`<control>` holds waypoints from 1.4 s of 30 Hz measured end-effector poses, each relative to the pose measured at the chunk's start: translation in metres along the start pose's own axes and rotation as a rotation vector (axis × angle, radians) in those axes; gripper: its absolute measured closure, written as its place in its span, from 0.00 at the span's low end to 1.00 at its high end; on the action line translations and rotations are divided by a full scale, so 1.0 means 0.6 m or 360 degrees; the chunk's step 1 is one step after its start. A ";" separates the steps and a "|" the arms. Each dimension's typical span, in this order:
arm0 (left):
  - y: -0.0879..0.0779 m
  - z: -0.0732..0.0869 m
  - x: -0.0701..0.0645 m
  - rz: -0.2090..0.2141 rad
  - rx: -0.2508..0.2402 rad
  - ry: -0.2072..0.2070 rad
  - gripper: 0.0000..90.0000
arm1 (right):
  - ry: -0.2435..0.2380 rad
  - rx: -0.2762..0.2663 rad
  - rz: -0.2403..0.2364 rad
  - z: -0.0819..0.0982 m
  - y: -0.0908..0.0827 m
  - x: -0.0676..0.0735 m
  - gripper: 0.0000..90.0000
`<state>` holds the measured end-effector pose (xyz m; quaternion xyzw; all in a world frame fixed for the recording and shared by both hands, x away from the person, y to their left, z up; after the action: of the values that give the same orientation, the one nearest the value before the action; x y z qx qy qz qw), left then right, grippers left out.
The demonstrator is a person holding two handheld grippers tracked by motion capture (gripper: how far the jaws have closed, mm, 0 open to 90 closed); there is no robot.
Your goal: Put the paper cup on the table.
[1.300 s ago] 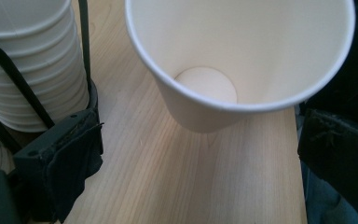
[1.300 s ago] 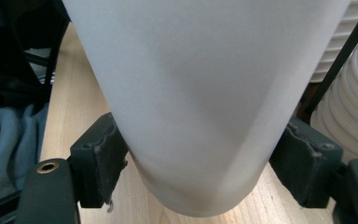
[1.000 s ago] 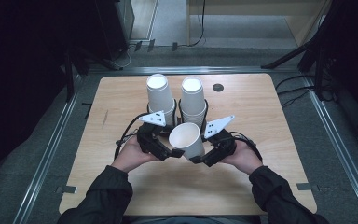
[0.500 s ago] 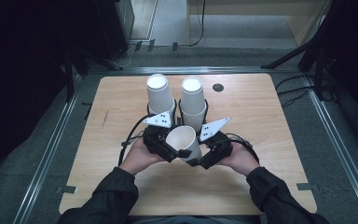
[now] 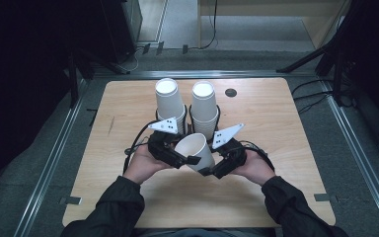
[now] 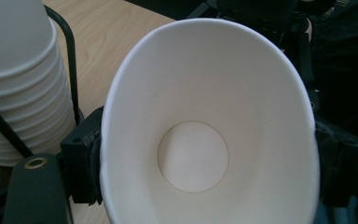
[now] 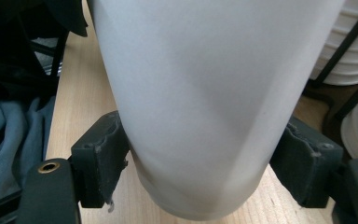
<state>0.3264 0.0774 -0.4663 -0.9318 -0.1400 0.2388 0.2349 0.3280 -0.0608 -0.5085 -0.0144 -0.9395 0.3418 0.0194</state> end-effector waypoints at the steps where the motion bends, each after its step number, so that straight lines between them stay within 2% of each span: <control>1: -0.001 0.000 0.001 0.0010 -0.0002 -0.0009 0.19 | 0.0002 -0.0003 0.0002 0.000 0.000 -0.001 0.27; 6: -0.004 0.001 0.004 -0.0013 0.0013 -0.0010 0.20 | 0.0050 -0.0012 -0.0017 -0.001 -0.003 -0.001 0.22; 9: -0.010 0.000 0.009 -0.0020 0.0003 -0.0045 0.20 | 0.0076 -0.0013 -0.0035 0.000 -0.004 0.000 0.18; 19: -0.023 0.009 0.017 -0.0108 0.0042 0.0026 0.20 | 0.0109 0.0000 0.0005 0.007 -0.024 -0.001 0.17; 20: -0.024 0.010 0.018 -0.0097 0.0049 0.0010 0.20 | 0.0125 0.0010 0.0001 0.009 -0.025 -0.001 0.17; 22: -0.025 0.012 0.019 -0.0098 0.0057 0.0003 0.20 | 0.0168 0.0033 0.0035 0.014 -0.028 -0.001 0.17; 25: -0.027 0.016 0.021 -0.0103 0.0088 -0.0011 0.20 | 0.0179 0.0048 0.0077 0.017 -0.031 0.001 0.17; 29: -0.034 0.020 0.021 -0.0129 0.0083 -0.0012 0.19 | 0.0184 0.0048 0.0148 0.019 -0.036 -0.002 0.17; 32: -0.039 0.024 0.021 -0.0117 0.0094 -0.0034 0.19 | 0.0241 0.0050 0.0161 0.021 -0.039 -0.005 0.18; 34: -0.042 0.027 0.022 -0.0118 0.0110 -0.0045 0.19 | 0.0292 0.0087 0.0185 0.025 -0.038 -0.010 0.18; 36: -0.045 0.030 0.022 -0.0114 0.0114 -0.0052 0.19 | 0.0308 0.0090 0.0186 0.026 -0.039 -0.012 0.18; 39: -0.049 0.034 0.022 -0.0138 0.0114 -0.0051 0.19 | 0.0284 0.0075 0.0203 0.025 -0.043 -0.016 0.18; 40: -0.053 0.035 0.023 -0.0168 0.0104 -0.0043 0.19 | 0.0282 0.0078 0.0213 0.025 -0.044 -0.018 0.18; 42: -0.058 0.036 0.024 -0.0189 0.0085 -0.0063 0.19 | 0.0288 0.0076 0.0237 0.026 -0.048 -0.023 0.18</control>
<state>0.3226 0.1205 -0.4709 -0.9103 -0.1932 0.2466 0.2707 0.3407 -0.0936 -0.5021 -0.1143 -0.9218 0.3619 0.0790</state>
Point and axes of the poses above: each handheld gripper's, and its own axes: y roughly forward along the jaws, z roughly out of its underside, x roughly to its left, the point moved 6 cm from there along y, roughly forward along the jaws, and after that the axes turned 9 degrees about -y, right-handed, at the moved point
